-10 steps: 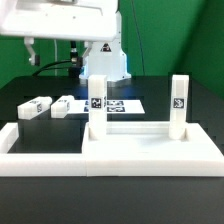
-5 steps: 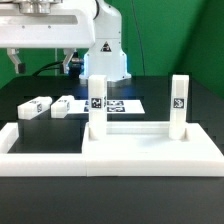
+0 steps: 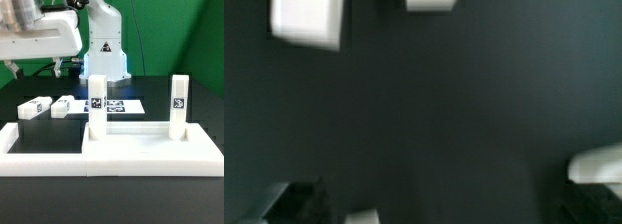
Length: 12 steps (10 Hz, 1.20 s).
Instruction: Assemble desk
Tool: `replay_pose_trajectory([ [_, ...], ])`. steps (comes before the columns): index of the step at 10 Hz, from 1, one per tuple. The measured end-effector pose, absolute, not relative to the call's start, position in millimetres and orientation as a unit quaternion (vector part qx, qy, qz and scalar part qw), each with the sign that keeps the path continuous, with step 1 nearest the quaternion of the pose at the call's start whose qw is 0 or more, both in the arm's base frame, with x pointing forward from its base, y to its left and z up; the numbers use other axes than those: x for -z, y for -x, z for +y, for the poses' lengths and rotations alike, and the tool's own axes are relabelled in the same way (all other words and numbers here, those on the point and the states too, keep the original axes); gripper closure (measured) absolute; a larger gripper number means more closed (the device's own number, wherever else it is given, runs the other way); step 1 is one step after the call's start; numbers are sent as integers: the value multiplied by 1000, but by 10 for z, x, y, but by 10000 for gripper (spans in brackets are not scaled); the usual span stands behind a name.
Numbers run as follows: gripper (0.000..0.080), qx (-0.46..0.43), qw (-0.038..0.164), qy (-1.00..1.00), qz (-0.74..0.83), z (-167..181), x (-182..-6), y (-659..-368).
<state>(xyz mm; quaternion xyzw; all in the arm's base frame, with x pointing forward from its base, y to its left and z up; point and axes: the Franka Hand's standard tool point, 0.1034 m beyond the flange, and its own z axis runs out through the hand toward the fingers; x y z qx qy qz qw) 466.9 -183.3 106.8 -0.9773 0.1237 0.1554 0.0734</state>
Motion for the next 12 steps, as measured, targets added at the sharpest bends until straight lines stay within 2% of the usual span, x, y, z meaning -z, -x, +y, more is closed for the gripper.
replay_pose_trajectory([
  [1, 150, -162, 68, 976, 130, -1789, -1019, -4711],
  [2, 150, -208, 84, 967, 123, -1709, -1028, -4643],
  [4, 150, -276, 100, 948, 120, -1679, -982, -4625],
  [6, 150, -351, 111, 918, 146, -1509, -762, -4453],
  [7, 150, -383, 117, 904, 153, -1477, -736, -4418],
  [10, 150, -379, 114, 906, 149, -1493, -711, -4463],
  [11, 150, -374, 107, 910, 145, -1490, -668, -4466],
  [12, 150, -359, 89, 920, 126, -1416, -543, -4427],
])
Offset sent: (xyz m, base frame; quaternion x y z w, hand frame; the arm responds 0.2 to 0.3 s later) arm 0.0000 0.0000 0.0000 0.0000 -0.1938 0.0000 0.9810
